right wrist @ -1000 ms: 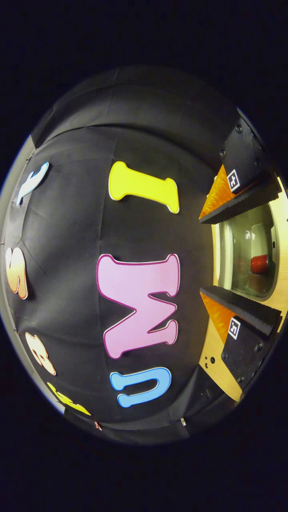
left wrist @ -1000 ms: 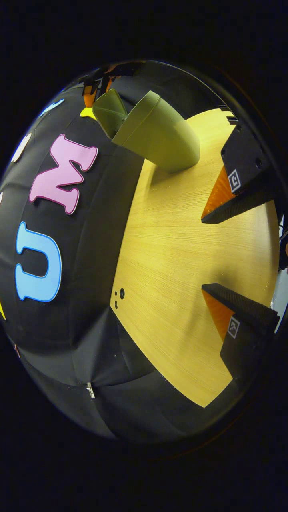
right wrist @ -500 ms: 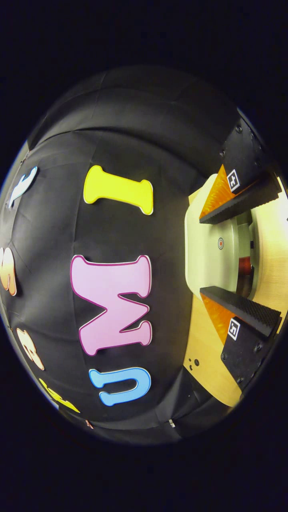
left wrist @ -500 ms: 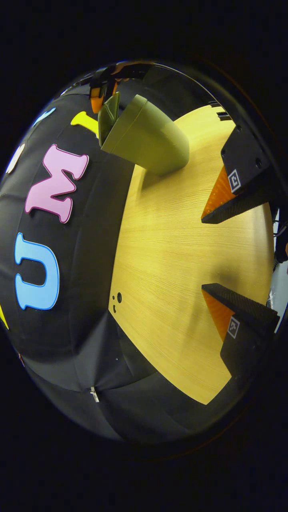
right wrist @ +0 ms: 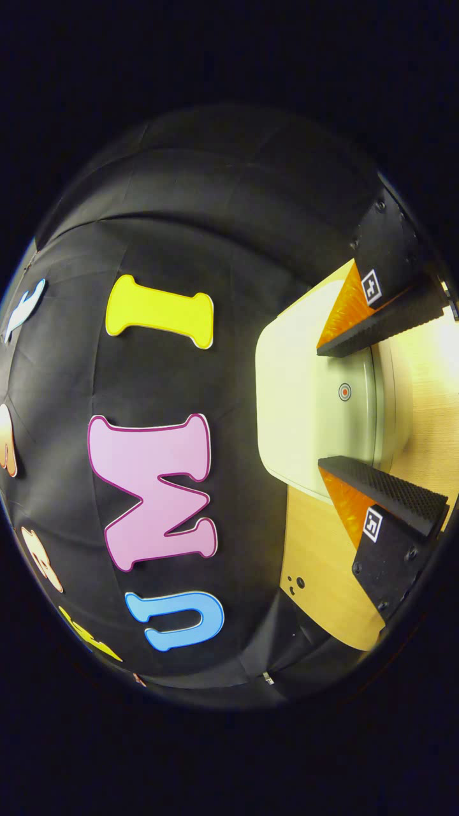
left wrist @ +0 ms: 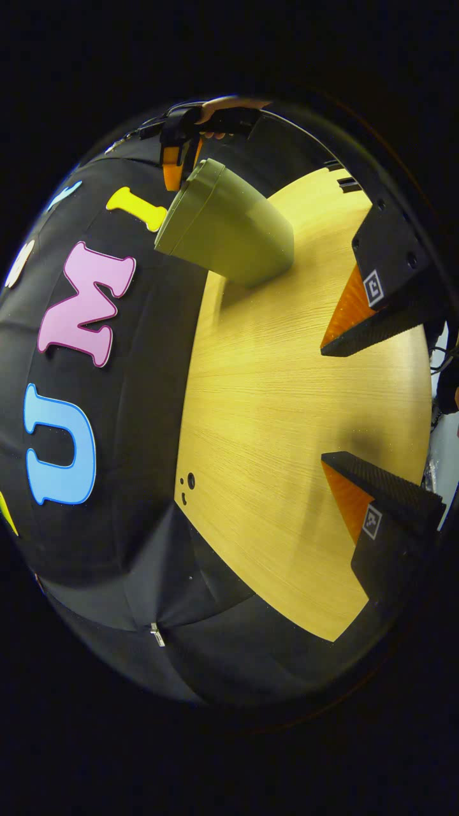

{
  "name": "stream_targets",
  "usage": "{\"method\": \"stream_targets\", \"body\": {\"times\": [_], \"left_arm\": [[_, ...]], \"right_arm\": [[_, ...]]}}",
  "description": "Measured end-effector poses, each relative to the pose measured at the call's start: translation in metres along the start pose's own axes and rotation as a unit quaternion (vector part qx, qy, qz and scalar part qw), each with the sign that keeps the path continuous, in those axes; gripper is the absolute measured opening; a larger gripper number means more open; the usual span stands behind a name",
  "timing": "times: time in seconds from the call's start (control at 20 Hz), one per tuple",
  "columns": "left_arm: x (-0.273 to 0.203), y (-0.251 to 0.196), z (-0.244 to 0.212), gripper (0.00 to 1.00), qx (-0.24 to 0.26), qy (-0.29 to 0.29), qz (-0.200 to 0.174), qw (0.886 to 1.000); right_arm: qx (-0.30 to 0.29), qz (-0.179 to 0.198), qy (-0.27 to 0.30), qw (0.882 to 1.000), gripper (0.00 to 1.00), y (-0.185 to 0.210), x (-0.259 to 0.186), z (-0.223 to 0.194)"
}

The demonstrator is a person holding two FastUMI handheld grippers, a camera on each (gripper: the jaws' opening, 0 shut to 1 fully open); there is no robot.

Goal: Press the lid of the desktop garbage bin to open it, pick up the crumpled paper on the desktop and throw it into the bin, then pick up the pop can on the desktop and drop it into the bin, and finally close the garbage bin lid.

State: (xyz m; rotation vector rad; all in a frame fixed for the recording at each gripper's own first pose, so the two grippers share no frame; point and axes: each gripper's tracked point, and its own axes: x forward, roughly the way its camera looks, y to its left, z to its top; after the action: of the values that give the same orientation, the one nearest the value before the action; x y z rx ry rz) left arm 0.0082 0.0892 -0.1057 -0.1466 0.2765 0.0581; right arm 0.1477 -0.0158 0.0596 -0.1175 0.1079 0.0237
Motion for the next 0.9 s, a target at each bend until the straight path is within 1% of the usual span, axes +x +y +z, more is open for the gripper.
{"method": "stream_targets", "body": {"times": [0.2, 0.35, 0.6, 0.9], "left_arm": [[-0.001, 0.007, -0.002, 0.96, -0.001, 0.001, 0.002, 1.0], [-0.003, 0.012, -0.005, 0.96, 0.012, 0.002, 0.003, 1.0], [-0.008, 0.015, -0.004, 0.96, 0.023, -0.002, -0.004, 1.0], [-0.024, 0.012, 0.024, 0.96, 0.045, -0.045, -0.01, 0.998]], "right_arm": [[0.002, -0.006, 0.002, 1.0, 0.99, 0.0, 0.001, -0.002], [0.004, -0.003, 0.01, 1.0, 0.99, 0.002, 0.001, -0.01], [-0.002, -0.008, -0.022, 1.0, 0.99, 0.002, -0.001, -0.004], [0.006, -0.026, -0.037, 0.999, 0.99, 0.005, -0.01, -0.004]]}}
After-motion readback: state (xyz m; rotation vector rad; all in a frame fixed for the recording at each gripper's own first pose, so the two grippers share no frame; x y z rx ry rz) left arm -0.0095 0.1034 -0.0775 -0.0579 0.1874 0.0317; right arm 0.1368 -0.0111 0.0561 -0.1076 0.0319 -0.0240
